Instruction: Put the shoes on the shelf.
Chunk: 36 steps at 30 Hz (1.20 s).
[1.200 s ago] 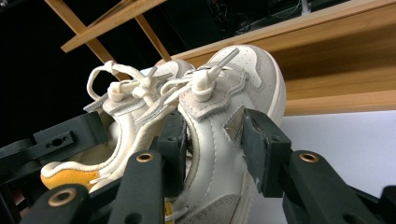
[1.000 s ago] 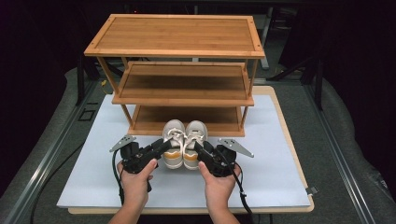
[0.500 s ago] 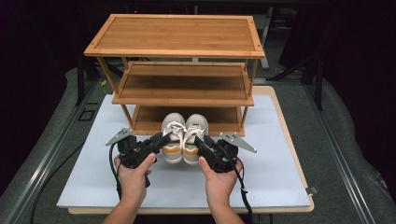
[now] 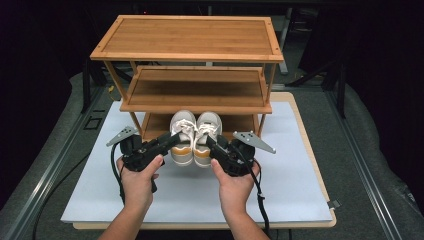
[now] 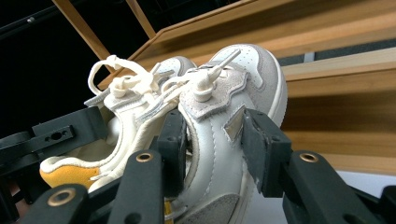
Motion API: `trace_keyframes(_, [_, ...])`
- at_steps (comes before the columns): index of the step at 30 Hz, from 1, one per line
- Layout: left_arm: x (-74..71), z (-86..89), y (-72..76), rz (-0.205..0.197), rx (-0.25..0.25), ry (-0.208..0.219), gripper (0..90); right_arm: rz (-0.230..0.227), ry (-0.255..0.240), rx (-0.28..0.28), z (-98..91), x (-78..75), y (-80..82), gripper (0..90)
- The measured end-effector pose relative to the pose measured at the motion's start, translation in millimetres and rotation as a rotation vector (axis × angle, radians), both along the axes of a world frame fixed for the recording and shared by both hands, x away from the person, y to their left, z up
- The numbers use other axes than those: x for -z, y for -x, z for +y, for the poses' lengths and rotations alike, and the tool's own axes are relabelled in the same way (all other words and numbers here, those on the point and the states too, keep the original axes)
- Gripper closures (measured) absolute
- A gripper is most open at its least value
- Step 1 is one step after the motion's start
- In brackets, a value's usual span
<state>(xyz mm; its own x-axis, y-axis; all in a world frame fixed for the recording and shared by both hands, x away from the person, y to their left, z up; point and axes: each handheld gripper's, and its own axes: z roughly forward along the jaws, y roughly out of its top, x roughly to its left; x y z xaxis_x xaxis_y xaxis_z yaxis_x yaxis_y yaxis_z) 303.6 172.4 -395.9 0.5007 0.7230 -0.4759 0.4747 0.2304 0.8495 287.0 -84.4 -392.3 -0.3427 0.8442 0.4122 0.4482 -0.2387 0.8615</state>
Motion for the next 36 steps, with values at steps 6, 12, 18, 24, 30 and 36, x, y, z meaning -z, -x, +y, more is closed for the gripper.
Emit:
trace_keyframes(6, [-8.6, 0.5, -6.8, 0.001, 0.003, -0.003, 57.5, 0.007, 0.003, -0.003, 0.5, -9.2, -6.6, 61.2])
trace_keyframes(12, [-15.4, 0.1, -13.4, -0.003, 0.000, 0.004, 57.5, -0.001, 0.000, -0.008, -0.3, -18.2, -13.8, 61.1])
trace_keyframes(18, [-22.1, 0.8, -21.0, -0.004, -0.003, 0.006, 57.5, 0.009, 0.006, -0.011, -0.1, -24.3, -20.7, 61.2])
trace_keyframes(24, [-25.7, 1.3, -30.7, 0.004, 0.006, 0.014, 57.4, -0.001, 0.016, -0.001, 1.3, -29.9, -29.5, 61.2])
trace_keyframes(30, [-30.4, -0.4, -40.8, 0.005, -0.001, 0.011, 57.4, 0.005, 0.010, 0.003, 0.9, -34.2, -39.3, 61.2])
trace_keyframes(36, [-30.7, -2.0, -53.0, 0.019, -0.004, 0.011, 57.4, 0.015, 0.021, 0.007, 0.3, -35.8, -51.2, 61.2])
